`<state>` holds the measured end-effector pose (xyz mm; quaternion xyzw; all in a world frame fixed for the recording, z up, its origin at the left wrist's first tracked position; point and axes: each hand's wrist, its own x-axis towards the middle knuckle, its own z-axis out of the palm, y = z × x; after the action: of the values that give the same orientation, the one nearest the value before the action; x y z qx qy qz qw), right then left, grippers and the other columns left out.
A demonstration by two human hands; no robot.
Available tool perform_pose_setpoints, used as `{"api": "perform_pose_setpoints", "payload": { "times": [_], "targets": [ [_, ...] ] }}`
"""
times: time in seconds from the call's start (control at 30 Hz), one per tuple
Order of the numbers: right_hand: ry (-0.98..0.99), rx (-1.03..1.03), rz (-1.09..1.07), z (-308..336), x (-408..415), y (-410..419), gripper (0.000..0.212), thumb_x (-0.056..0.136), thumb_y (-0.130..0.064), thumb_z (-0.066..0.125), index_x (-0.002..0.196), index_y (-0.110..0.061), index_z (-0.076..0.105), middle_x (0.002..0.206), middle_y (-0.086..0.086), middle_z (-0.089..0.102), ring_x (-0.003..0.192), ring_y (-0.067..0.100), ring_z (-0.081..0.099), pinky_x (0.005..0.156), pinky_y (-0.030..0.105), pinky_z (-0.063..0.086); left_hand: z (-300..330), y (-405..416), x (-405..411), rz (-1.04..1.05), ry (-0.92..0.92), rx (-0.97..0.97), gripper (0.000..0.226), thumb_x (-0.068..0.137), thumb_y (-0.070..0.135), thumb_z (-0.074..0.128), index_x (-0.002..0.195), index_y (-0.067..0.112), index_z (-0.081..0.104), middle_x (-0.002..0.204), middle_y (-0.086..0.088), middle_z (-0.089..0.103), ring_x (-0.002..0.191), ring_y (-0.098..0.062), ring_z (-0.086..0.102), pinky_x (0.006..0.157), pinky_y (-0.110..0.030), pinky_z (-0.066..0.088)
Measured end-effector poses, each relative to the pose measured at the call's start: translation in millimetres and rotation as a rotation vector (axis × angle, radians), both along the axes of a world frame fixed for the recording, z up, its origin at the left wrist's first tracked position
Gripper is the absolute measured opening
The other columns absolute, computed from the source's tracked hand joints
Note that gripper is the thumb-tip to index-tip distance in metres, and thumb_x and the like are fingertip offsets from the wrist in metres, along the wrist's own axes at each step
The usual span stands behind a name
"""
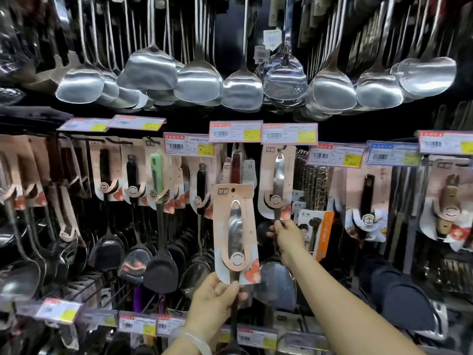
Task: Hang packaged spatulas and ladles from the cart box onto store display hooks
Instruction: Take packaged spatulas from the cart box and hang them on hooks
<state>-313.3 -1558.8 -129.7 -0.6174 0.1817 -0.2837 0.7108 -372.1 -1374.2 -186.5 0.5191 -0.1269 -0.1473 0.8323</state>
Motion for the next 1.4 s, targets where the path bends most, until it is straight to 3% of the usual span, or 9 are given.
{"api": "perform_pose_setpoints", "payload": {
  "times": [0.2,0.33,0.5,0.67,0.87,0.97,1.13,1.3,1.4],
  "targets": [
    [0.078,-0.05,-0.114,-1,28,-9,0.026,0.097,-0.009,0.041,0.119,-0.002,0.054,0.104,0.024,0.062,0.093,0.036,0.064,0.045,0.029,0.045,3,-2,5,-0.013,0.04,-0.051,0.023,0.086,-0.014,0.049,0.1,0.002,0.059,0.067,-0.014,0.069,0.049,-0.019,0.062,0.052,-0.025,0.056],
    [0.109,-0.1,-0.134,-4,44,-12,0.028,0.098,-0.019,0.042,0.118,-0.005,0.057,0.072,0.011,0.051,0.052,0.016,0.041,0.029,0.012,0.028,-3,-1,9,-0.033,0.05,-0.043,0.021,0.085,-0.016,0.049,0.1,-0.003,0.056,0.062,-0.015,0.068,0.049,-0.02,0.063,0.05,-0.026,0.056],
    [0.129,-0.139,-0.138,-6,44,-15,0.029,0.098,-0.019,0.042,0.119,-0.004,0.056,0.08,0.016,0.059,0.055,0.016,0.042,0.036,0.016,0.034,-9,-5,10,-0.023,0.052,-0.015,0.022,0.085,-0.014,0.05,0.1,0.001,0.058,0.061,-0.014,0.068,0.053,-0.024,0.064,0.056,-0.027,0.057],
    [0.185,-0.084,-0.038,-22,29,-9,0.035,0.098,-0.018,0.04,0.125,0.003,0.049,0.114,0.022,0.058,0.104,0.033,0.056,0.088,0.036,0.045,-10,-12,5,-0.028,0.055,-0.025,0.024,0.084,-0.015,0.052,0.101,-0.001,0.059,0.07,-0.019,0.071,0.052,-0.024,0.065,0.051,-0.027,0.056],
    [-0.064,0.137,0.24,-25,-32,11,0.045,0.098,-0.043,0.032,0.111,-0.01,0.06,0.101,0.011,0.07,0.093,0.023,0.066,0.078,0.034,0.053,-6,-27,-2,-0.031,0.06,-0.051,0.022,0.084,-0.016,0.049,0.1,-0.003,0.058,0.062,-0.017,0.069,0.046,-0.023,0.063,0.048,-0.025,0.055],
    [-0.137,-0.037,0.328,-13,-66,6,0.048,0.086,-0.056,0.042,0.107,-0.018,0.062,0.103,0.008,0.071,0.096,0.021,0.068,0.084,0.036,0.053,-2,-40,-6,-0.049,0.063,-0.061,0.022,0.085,-0.016,0.049,0.096,0.0,0.058,0.059,-0.014,0.069,0.044,-0.02,0.062,0.046,-0.024,0.053],
    [-0.033,-0.294,0.412,-10,-100,-4,0.037,0.077,-0.023,0.074,0.11,-0.018,0.057,0.087,0.001,0.073,0.068,0.007,0.066,0.058,0.021,0.049,8,-59,-16,-0.11,0.036,-0.065,0.023,0.086,-0.014,0.049,0.097,0.004,0.059,0.069,-0.013,0.072,0.054,-0.022,0.061,0.055,-0.026,0.054],
    [-0.085,-0.313,0.276,-10,-107,-13,0.035,0.076,-0.011,0.074,0.106,-0.02,0.06,0.093,0.006,0.073,0.084,0.02,0.069,0.076,0.038,0.056,14,-72,-19,-0.162,0.012,-0.062,0.024,0.087,-0.013,0.048,0.105,0.0,0.057,0.06,-0.008,0.069,0.052,-0.014,0.063,0.058,-0.024,0.056],
    [-0.12,-0.324,0.248,-6,-108,-12,0.031,0.077,-0.01,0.073,0.102,-0.021,0.06,0.089,0.005,0.073,0.08,0.02,0.069,0.07,0.035,0.056,20,-75,-19,-0.167,-0.015,-0.049,0.025,0.087,-0.011,0.049,0.109,0.0,0.057,0.066,-0.01,0.071,0.054,-0.016,0.063,0.067,-0.029,0.056]
  ]
}}
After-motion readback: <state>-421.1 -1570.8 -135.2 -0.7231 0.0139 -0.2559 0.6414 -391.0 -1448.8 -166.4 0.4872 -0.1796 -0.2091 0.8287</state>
